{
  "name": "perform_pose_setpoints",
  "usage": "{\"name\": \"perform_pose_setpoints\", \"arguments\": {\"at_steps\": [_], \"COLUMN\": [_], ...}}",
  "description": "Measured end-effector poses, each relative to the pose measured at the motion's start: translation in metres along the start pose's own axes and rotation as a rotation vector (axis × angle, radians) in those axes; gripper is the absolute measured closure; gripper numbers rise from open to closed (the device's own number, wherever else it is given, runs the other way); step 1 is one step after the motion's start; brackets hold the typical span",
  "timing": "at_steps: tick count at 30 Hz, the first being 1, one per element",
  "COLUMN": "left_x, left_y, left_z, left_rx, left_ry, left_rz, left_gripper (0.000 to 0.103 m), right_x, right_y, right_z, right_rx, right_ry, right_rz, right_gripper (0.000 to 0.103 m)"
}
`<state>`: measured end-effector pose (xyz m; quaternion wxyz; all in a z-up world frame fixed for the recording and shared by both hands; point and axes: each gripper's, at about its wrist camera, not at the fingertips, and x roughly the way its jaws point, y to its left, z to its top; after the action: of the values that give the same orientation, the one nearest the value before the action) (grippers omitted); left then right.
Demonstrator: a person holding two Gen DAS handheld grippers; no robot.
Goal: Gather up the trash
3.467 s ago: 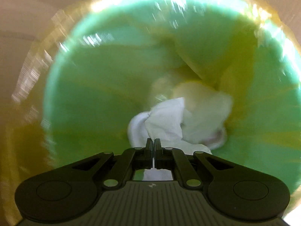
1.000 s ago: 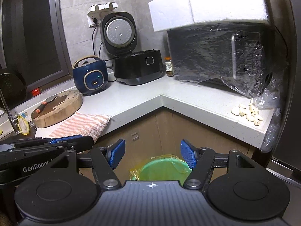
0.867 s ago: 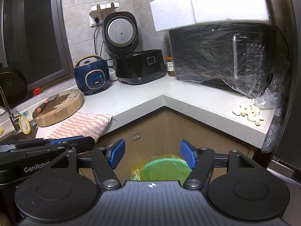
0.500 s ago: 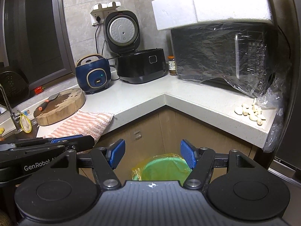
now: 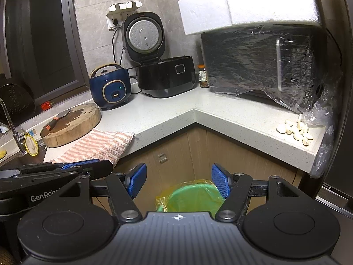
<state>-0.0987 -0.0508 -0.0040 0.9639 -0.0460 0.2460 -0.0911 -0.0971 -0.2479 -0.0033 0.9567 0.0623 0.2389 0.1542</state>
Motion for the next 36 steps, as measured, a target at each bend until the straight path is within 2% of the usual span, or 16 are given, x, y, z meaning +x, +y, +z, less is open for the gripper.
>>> {"name": "perform_pose_setpoints", "arguments": {"at_steps": [26,30,33,36], "left_x": [0.014,0.019,0.021,0.026], "left_y": [0.008,0.014,0.018,0.02], "left_z": [-0.002,0.001,0.002,0.005], "left_rx": [-0.004,-0.015,-0.016,0.003], "left_ry": [0.028,0.027,-0.002,-0.048], "left_rz": [-0.002,-0.021,0.022,0.125], "left_gripper": [0.086,0.087,0.087,0.087], "right_x": [0.016,0.024,0.031,0.042], "right_y": [-0.001,-0.001,-0.002,-0.005], "right_z": [0.0,0.002,0.004,0.01], "right_rx": [0.0,0.001,0.0,-0.003], "right_ry": [0.029,0.045,0.054,0.053], "right_rz": [-0.008,-0.01,-0.011,-0.014], "right_gripper": [0.037,0.037,0.037,0.037]}}
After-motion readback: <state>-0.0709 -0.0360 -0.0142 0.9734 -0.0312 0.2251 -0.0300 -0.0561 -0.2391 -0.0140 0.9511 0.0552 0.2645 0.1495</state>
